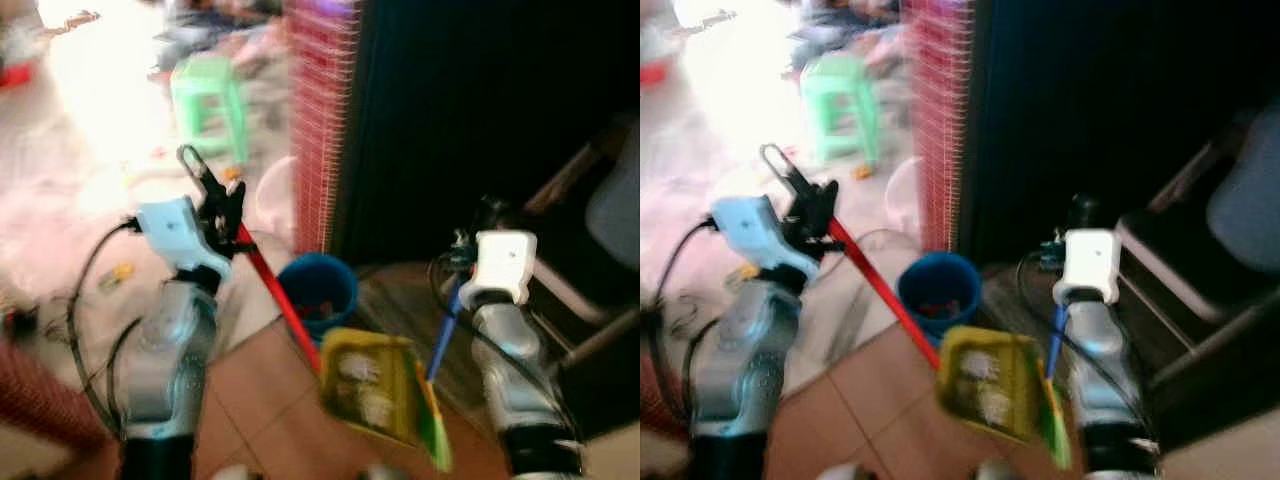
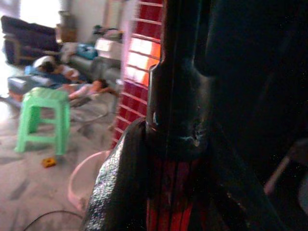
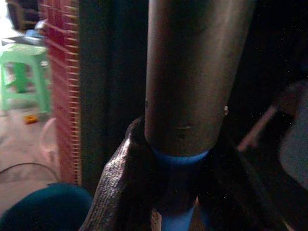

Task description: Sweep floor

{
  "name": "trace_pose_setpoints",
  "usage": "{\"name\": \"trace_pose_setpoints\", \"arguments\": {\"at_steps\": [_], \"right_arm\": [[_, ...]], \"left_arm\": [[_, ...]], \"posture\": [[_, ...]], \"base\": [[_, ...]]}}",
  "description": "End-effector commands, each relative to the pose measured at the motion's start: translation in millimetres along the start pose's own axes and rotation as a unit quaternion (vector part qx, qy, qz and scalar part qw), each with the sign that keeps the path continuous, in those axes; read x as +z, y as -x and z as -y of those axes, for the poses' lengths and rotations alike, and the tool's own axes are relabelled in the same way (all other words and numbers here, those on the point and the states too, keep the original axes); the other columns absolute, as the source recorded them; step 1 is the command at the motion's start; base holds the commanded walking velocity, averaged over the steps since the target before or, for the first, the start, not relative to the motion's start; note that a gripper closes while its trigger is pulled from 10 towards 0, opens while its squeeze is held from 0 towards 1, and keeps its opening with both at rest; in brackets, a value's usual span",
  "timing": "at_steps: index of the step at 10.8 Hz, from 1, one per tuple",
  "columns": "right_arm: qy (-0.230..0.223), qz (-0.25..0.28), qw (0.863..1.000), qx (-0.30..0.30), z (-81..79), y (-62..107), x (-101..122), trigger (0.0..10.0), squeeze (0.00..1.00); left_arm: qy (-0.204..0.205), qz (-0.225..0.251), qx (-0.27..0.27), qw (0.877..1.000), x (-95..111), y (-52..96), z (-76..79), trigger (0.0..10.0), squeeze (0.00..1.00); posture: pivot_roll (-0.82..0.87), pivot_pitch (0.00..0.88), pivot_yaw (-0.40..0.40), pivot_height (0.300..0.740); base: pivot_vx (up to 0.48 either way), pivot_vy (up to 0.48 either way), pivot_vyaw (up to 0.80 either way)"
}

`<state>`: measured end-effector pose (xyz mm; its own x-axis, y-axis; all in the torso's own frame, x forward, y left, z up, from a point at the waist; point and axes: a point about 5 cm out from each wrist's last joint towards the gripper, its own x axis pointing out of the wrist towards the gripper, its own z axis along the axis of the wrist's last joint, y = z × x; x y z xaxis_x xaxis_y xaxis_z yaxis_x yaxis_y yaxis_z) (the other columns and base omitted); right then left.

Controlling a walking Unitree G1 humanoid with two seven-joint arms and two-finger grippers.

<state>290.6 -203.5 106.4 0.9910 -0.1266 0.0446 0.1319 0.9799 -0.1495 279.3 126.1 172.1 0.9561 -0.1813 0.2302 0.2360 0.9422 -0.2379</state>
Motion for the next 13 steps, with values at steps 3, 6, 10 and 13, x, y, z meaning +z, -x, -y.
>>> {"name": "trace_pose_setpoints", "arguments": {"at_steps": [3,6,10,13], "right_arm": [[0.02,0.0,1.0,0.006,1.2,-0.9,-1.3,10.0,0.0],[0.031,-0.004,0.999,0.003,5.7,-0.1,-5.4,10.0,0.0],[0.031,-0.007,0.999,0.008,2.1,0.4,-8.8,10.0,0.0],[0.028,-0.008,1.0,0.011,0.5,0.9,-9.7,10.0,0.0]], "left_arm": [[0.038,0.032,-0.017,0.999,14.8,-3.3,6.1,10.0,0.0],[0.058,0.062,-0.001,0.996,33.0,-13.2,1.4,10.0,0.0],[0.024,0.146,0.056,0.987,83.0,-35.8,-25.4,10.0,0.0],[-0.056,0.168,0.133,0.975,92.7,-45.1,-47.3,10.0,0.0]], "posture": [[-0.11,0.0,-0.031,0.74],[-0.11,0.0,-0.034,0.74],[-0.1,0.0,-0.032,0.74],[-0.1,0.0,-0.033,0.74]], "base": [[0.0,0.0,0.0],[0.0,0.0,0.0],[0.0,0.0,0.0],[0.0,0.0,0.0]]}}
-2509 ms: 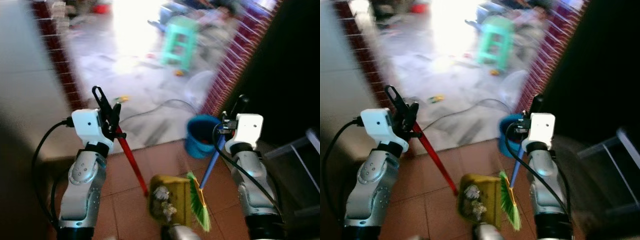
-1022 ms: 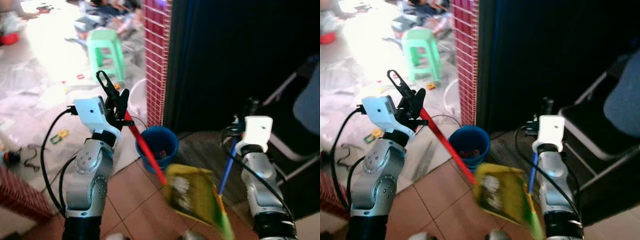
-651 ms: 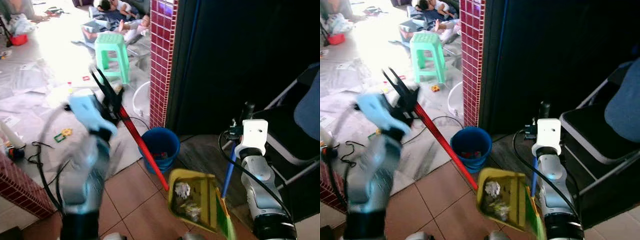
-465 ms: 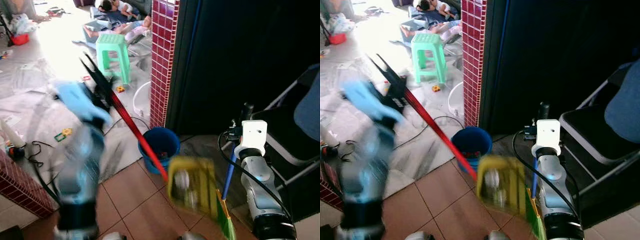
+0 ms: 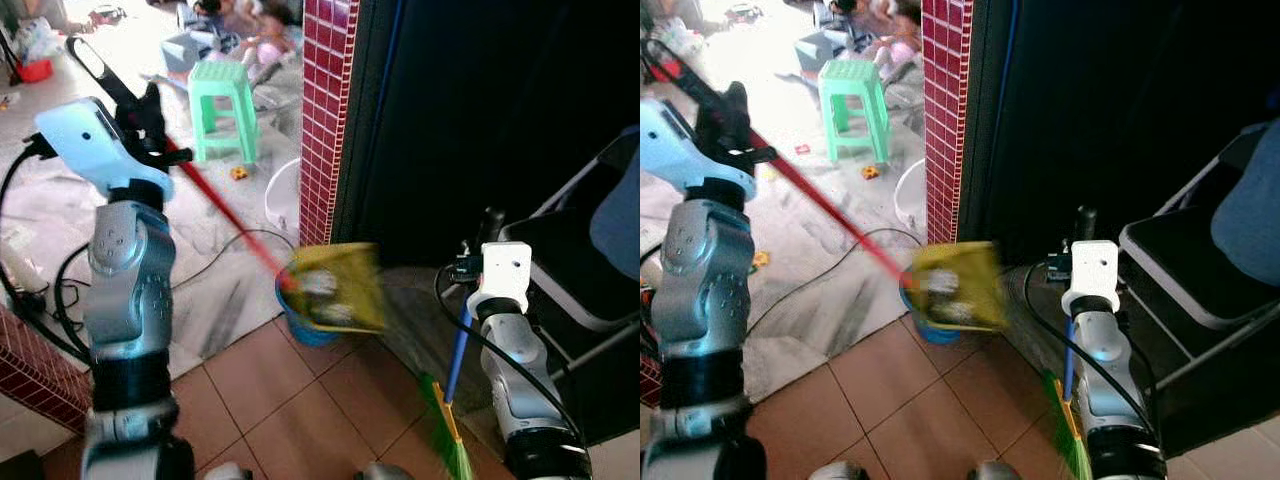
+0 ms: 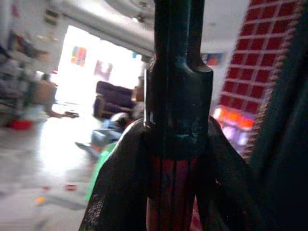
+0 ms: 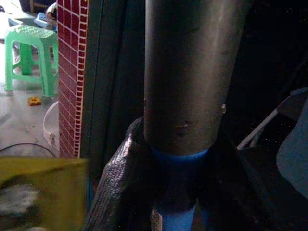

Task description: Sweep floor

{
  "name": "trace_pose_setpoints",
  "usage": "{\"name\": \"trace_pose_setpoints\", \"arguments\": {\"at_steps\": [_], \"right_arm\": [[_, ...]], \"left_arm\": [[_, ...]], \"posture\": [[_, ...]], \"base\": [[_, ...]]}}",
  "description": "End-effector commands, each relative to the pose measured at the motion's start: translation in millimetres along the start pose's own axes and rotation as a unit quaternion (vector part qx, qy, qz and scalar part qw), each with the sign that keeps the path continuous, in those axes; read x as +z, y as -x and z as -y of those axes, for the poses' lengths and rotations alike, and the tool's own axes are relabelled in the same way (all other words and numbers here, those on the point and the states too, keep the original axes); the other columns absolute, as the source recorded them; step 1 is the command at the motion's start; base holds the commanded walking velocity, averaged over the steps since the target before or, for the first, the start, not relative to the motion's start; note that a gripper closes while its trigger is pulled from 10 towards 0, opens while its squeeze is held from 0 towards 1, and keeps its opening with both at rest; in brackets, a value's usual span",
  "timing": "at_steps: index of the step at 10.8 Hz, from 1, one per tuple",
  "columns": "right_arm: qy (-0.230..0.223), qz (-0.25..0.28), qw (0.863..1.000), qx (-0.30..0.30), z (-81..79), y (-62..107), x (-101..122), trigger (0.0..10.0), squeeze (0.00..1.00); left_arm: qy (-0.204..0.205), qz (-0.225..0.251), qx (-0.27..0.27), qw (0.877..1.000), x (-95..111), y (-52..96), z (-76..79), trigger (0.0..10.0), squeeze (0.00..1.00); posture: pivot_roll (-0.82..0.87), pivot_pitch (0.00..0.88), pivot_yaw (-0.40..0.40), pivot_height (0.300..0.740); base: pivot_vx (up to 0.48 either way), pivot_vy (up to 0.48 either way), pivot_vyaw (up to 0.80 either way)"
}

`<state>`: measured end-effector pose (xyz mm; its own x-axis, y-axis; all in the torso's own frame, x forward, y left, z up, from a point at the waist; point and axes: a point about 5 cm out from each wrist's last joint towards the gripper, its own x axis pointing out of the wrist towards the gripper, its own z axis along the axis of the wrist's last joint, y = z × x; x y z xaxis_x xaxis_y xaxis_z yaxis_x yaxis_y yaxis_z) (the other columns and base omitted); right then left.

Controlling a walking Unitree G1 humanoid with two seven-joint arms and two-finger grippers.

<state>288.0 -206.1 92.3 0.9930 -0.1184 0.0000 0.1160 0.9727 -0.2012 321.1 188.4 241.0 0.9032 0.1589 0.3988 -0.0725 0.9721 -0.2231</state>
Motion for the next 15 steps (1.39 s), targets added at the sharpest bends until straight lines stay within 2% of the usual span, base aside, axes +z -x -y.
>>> {"name": "trace_pose_setpoints", "arguments": {"at_steps": [1,3,6,7,9,12,13,15], "right_arm": [[0.002,0.012,1.0,0.006,-0.8,-1.5,3.4,10.0,0.0],[0.0,0.013,1.0,0.013,-5.2,-3.7,4.5,10.0,0.0],[-0.002,0.016,1.0,0.011,-6.3,-0.4,5.0,10.0,0.0],[-0.003,0.015,1.0,0.006,-4.6,2.4,4.2,10.0,0.0],[-0.003,0.016,1.0,-0.001,-2.6,6.5,4.7,10.0,0.0],[0.0,0.016,1.0,-0.014,3.5,17.8,4.0,10.0,0.0],[0.0,0.017,1.0,-0.017,4.5,19.7,5.0,10.0,0.0],[0.001,0.013,1.0,-0.027,9.0,27.2,3.6,10.0,0.0]], "left_arm": [[-0.028,0.054,0.02,0.998,16.9,-8.5,1.0,10.0,0.0],[-0.039,0.079,0.04,0.995,14.2,-15.9,7.3,10.0,0.0],[-0.043,0.105,0.04,0.993,15.1,-25.4,21.6,10.0,0.0],[-0.036,0.125,0.029,0.991,20.2,-36.4,29.3,10.0,0.0],[-0.033,0.14,0.016,0.989,19.7,-46.5,41.9,10.0,0.0],[-0.068,0.153,-0.032,0.985,-2.2,-40.1,74.0,10.0,0.0],[-0.085,0.16,-0.047,0.982,-8.7,-35.2,82.1,10.0,0.0],[-0.097,0.141,-0.053,0.984,-30.8,-24.4,92.9,10.0,0.0]], "posture": [[-0.09,0.0,-0.043,0.74],[-0.09,0.0,-0.049,0.74],[-0.11,0.0,-0.034,0.74],[-0.13,0.0,-0.025,0.74],[-0.17,0.002,-0.008,0.74],[-0.21,0.03,0.022,0.74],[-0.23,0.04,0.033,0.74],[-0.25,0.047,0.045,0.74]], "base": [[0.0,0.0,0.0],[0.0,0.0,0.0],[0.0,0.0,0.0],[0.0,0.0,0.0],[0.0,0.0,0.0],[0.0,0.0,0.0],[0.0,0.0,0.0],[0.0,0.0,0.0]]}}
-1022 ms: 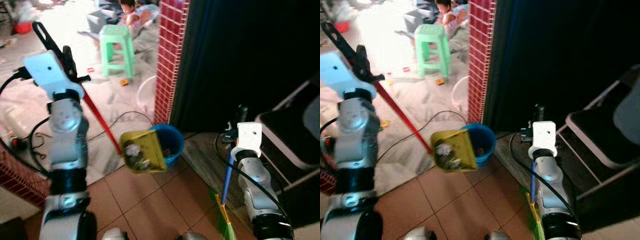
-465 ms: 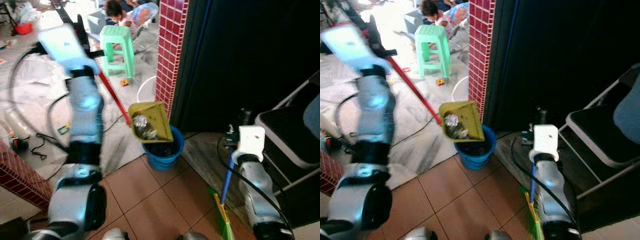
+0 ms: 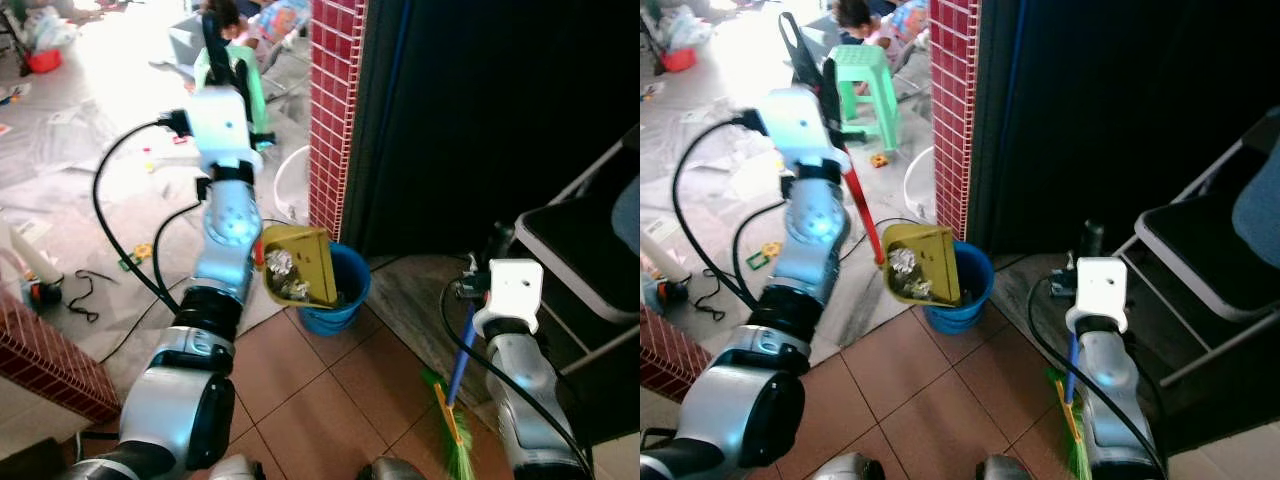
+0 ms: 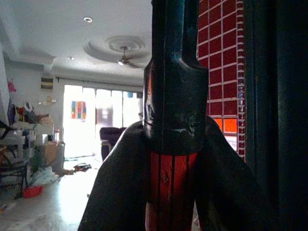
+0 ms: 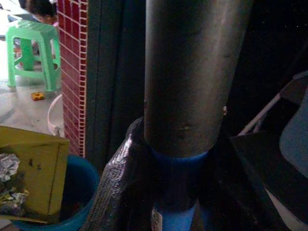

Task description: Sweep floor

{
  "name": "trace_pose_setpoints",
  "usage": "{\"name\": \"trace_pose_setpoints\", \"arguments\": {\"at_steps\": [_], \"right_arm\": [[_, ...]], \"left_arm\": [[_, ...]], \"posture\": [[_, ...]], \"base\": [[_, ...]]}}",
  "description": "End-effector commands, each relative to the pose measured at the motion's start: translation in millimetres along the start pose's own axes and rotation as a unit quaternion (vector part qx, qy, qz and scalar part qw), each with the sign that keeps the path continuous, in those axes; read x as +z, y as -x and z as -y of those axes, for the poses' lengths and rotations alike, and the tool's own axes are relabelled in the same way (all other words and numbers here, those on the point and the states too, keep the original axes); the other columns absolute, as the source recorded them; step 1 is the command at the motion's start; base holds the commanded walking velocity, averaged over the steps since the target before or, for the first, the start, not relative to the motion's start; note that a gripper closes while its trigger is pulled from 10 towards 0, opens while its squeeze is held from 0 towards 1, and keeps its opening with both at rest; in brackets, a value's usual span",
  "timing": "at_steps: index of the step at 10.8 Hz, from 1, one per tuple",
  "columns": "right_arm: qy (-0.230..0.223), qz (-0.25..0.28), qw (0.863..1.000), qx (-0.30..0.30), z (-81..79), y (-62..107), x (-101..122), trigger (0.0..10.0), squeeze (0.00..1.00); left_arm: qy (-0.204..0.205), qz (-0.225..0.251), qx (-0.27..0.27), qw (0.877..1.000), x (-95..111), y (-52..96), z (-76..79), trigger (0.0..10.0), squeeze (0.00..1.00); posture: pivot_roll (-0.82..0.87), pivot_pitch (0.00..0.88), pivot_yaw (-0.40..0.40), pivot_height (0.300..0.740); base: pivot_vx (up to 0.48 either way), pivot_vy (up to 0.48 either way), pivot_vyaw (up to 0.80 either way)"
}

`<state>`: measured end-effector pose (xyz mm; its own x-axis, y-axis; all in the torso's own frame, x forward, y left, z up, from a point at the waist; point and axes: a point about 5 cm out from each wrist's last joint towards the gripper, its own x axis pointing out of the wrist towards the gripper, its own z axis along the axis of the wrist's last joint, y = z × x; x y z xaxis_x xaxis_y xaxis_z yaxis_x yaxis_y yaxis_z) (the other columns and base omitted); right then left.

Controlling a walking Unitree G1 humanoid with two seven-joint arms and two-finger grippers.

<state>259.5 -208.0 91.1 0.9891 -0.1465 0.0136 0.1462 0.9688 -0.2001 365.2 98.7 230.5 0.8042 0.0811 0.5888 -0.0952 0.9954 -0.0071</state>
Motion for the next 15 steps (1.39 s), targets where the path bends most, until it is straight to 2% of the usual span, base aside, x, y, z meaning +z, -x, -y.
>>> {"name": "trace_pose_setpoints", "arguments": {"at_steps": [1,3,4,5,6,7,8,9,10,11,12,13,14,15], "right_arm": [[0.002,0.008,1.0,-0.012,4.0,0.5,5.7,10.0,0.0],[0.003,0.006,1.0,-0.012,3.8,1.7,5.4,10.0,0.0],[0.002,0.005,1.0,-0.01,3.1,1.2,5.7,10.0,0.0],[0.001,0.005,1.0,-0.01,2.6,1.1,5.8,10.0,0.0],[0.0,0.004,1.0,-0.01,1.5,0.4,5.4,10.0,0.0],[-0.001,0.003,1.0,-0.009,0.7,-0.6,4.8,10.0,0.0],[-0.002,0.004,1.0,-0.01,0.2,-2.3,4.7,10.0,0.0],[-0.003,0.004,1.0,-0.01,-0.5,-4.5,4.7,10.0,0.0],[-0.005,0.005,1.0,-0.009,-2.1,-7.3,4.6,10.0,0.0],[-0.006,0.006,1.0,-0.007,-2.8,-9.3,4.8,10.0,0.0],[-0.006,0.007,1.0,-0.007,-4.0,-10.9,4.8,10.0,0.0],[-0.006,0.007,1.0,-0.007,-3.9,-11.7,5.0,10.0,0.0],[-0.004,0.009,1.0,-0.007,-2.4,-12.3,5.1,10.0,0.0],[-0.003,0.009,1.0,-0.007,-0.7,-12.8,4.8,10.0,0.0]], "left_arm": [[-0.004,0.039,-0.007,0.999,10.3,-3.6,5.7,10.0,0.0],[-0.004,0.054,-0.029,0.998,12.2,-0.7,19.8,10.0,0.0],[0.005,0.068,-0.062,0.996,16.9,4.8,35.7,10.0,0.0],[0.025,0.081,-0.113,0.99,21.3,12.8,52.3,10.0,0.0],[0.061,0.098,-0.19,0.975,28.3,26.8,74.8,10.0,0.0],[0.09,0.096,-0.254,0.958,31.5,39.1,90.9,10.0,0.0],[0.106,0.123,-0.351,0.922,40.4,58.1,108.5,10.0,0.0],[0.11,0.14,-0.408,0.895,46.0,71.7,117.5,10.0,0.0],[0.096,0.17,-0.482,0.854,52.7,90.5,125.7,10.0,0.0],[0.09,0.175,-0.505,0.84,52.5,97.6,126.8,10.0,0.0],[0.096,0.165,-0.518,0.834,50.4,101.2,124.4,10.0,0.0],[0.083,0.161,-0.518,0.836,46.7,101.4,121.8,10.0,0.0],[0.052,0.165,-0.498,0.85,41.3,92.7,110.3,10.0,0.0],[0.043,0.168,-0.485,0.857,40.9,84.8,104.5,10.0,0.0]], "posture": [[-0.26,0.048,0.049,0.74],[-0.25,0.048,0.048,0.74],[-0.25,0.048,0.047,0.74],[-0.24,0.049,0.047,0.74],[-0.23,0.05,0.047,0.74],[-0.23,0.049,0.048,0.74],[-0.22,0.047,0.047,0.74],[-0.21,0.046,0.047,0.74],[-0.2,0.038,0.043,0.74],[-0.19,0.033,0.041,0.74],[-0.19,0.029,0.039,0.74],[-0.19,0.028,0.038,0.74],[-0.19,0.027,0.034,0.74],[-0.19,0.025,0.029,0.74]], "base": [[0.0,0.0,0.0],[0.0,0.0,0.0],[0.0,0.0,0.0],[0.0,0.0,0.0],[0.0,0.0,0.0],[0.0,0.0,0.0],[0.0,0.0,0.0],[0.0,0.0,0.0],[0.0,0.0,0.0],[0.0,0.0,0.0],[0.0,0.0,0.0],[0.0,0.0,0.0],[0.0,0.0,0.0],[0.0,0.0,0.0]]}}
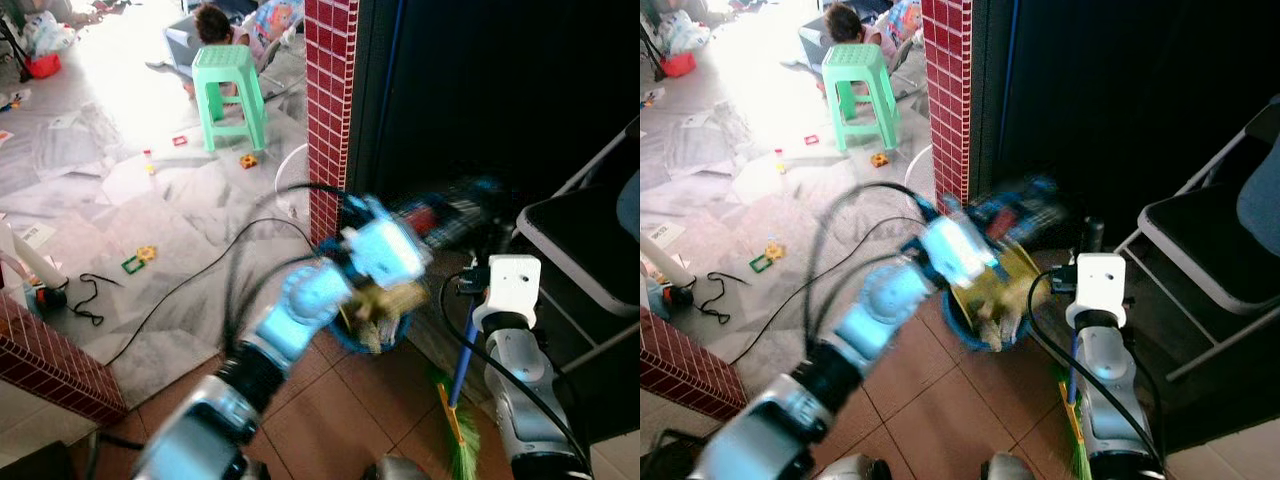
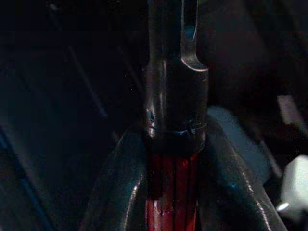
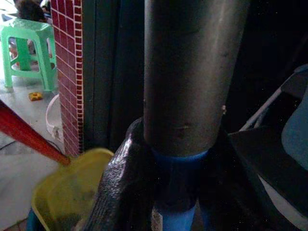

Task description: Sweep floor

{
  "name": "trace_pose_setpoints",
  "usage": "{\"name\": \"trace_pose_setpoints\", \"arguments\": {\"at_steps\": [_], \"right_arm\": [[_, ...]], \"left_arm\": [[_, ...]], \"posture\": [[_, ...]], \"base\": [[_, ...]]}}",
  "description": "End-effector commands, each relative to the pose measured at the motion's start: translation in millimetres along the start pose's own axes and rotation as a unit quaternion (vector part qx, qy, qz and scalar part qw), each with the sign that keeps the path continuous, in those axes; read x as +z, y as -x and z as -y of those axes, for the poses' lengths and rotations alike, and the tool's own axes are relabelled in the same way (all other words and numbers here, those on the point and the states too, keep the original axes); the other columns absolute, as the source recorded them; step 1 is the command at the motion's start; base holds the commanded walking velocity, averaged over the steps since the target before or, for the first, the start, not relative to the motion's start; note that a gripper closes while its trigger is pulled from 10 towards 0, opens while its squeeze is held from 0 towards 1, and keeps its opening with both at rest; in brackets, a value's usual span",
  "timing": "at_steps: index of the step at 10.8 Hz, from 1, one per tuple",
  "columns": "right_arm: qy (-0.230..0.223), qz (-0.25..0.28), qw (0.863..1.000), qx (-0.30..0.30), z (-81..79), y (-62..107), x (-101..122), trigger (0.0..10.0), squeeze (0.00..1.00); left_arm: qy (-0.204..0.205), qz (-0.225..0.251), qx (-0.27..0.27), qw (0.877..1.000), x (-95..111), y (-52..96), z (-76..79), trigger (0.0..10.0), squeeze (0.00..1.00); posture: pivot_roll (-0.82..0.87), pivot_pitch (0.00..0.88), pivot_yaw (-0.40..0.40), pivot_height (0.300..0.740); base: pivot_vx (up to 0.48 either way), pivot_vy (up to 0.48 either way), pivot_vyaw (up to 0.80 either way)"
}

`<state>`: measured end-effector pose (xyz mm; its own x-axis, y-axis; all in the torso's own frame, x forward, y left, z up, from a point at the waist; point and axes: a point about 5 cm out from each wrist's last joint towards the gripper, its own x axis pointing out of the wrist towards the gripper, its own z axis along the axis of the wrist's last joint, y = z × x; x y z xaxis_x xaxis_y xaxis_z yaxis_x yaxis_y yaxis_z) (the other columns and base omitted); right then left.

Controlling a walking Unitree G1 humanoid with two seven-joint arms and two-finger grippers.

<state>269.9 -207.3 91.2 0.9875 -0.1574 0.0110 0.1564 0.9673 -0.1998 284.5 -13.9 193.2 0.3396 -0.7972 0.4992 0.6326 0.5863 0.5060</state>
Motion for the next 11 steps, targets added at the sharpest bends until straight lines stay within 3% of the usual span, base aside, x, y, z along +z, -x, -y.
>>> {"name": "trace_pose_setpoints", "arguments": {"at_steps": [1,2,7,9,11], "right_arm": [[-0.002,0.012,1.0,-0.001,1.8,-3.0,4.5,10.0,0.0],[-0.001,0.013,1.0,-0.001,1.4,-3.7,5.3,10.0,0.0],[-0.001,0.014,1.0,0.001,-1.1,-4.8,4.6,10.0,0.0],[-0.006,0.011,1.0,0.006,-5.1,-6.1,2.7,10.0,0.0],[-0.011,0.01,1.0,0.018,-12.4,-10.7,1.9,10.0,0.0]], "left_arm": [[-0.058,0.046,0.001,0.997,16.7,-8.5,-16.9,10.0,0.0],[-0.084,0.045,0.014,0.995,16.8,-6.3,-26.1,10.0,0.0],[-0.133,0.081,0.044,0.987,33.5,-13.7,-39.9,10.0,0.0],[-0.192,0.09,0.162,0.964,59.1,-13.5,-90.3,10.0,0.0],[-0.252,0.082,0.237,0.935,78.8,-1.6,-135.5,10.0,0.0]], "posture": [[-0.19,0.024,0.029,0.74],[-0.19,0.024,0.026,0.74],[-0.19,0.02,0.028,0.74],[-0.15,0.014,0.019,0.74],[-0.11,0.005,0.005,0.74]], "base": [[0.0,0.0,0.0],[0.0,0.0,0.0],[0.0,0.0,0.0],[0.0,0.0,0.0],[0.0,0.0,0.0]]}}
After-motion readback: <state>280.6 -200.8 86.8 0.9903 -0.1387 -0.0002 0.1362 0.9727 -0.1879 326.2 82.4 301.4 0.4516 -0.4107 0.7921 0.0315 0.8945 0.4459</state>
